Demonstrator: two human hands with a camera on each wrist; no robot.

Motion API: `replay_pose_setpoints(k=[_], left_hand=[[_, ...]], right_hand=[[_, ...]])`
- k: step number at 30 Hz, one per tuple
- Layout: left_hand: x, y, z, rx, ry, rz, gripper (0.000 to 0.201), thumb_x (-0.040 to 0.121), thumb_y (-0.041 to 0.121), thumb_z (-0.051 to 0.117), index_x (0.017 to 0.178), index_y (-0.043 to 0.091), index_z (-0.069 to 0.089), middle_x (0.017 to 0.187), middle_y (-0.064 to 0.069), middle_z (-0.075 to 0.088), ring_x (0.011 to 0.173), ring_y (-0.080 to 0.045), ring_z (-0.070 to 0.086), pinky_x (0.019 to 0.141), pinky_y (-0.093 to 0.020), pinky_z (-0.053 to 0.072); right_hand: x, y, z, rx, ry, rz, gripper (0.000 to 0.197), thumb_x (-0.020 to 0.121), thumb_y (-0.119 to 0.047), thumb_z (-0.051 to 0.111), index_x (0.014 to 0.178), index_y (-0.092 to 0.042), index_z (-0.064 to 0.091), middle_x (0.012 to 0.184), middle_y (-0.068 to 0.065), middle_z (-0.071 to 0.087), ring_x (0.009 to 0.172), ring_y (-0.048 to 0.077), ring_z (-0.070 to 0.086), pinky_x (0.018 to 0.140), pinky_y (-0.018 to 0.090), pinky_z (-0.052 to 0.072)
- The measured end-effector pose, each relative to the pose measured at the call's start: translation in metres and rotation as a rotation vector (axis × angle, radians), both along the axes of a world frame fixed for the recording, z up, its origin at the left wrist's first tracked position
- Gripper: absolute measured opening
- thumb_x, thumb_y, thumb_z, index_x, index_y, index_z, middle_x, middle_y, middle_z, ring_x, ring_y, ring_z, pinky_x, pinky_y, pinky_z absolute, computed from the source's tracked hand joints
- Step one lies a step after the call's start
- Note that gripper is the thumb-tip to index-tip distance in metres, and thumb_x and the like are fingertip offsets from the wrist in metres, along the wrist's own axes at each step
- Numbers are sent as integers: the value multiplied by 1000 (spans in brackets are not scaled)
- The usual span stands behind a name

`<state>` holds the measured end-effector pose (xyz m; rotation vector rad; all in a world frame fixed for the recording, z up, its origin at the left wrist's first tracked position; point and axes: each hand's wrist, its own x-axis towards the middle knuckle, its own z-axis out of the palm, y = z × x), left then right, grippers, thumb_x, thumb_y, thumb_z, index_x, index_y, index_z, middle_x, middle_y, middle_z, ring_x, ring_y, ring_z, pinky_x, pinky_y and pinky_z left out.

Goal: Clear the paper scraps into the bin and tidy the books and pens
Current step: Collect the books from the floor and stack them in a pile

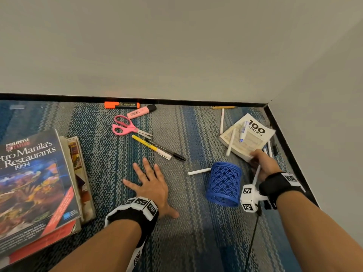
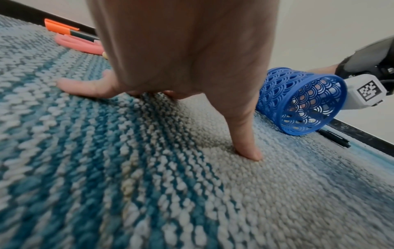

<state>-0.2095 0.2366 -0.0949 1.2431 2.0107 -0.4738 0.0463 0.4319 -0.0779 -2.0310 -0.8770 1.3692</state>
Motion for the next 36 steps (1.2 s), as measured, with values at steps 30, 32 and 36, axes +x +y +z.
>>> replay_pose_setpoints(k=[30,32,36], left_hand=[[-181,-116,123,833,-1165,1099,50,90,48,59,105,1,68,98,-14,74,67,-13,72,56,-22,56],[-199,-140,117,975,-1015,1074,31,88,23,67,107,-1,67,107,-17,71,66,-8,71,60,-19,57],[-223,-182,101,1096,-816,1123,24,81,18,76,94,3,64,85,-4,72,69,-12,70,58,-20,54]], right_hand=[[-259,-183,205,151,301,966,29,88,5,48,114,-10,53,87,11,72,70,22,69,71,33,59],[-282,-202,182,88,249,1117,27,91,-6,53,118,-8,58,104,17,71,85,29,67,79,36,57],[-321,-237,141,56,138,1246,21,95,-28,56,107,-13,65,100,5,74,86,16,71,66,26,57]])
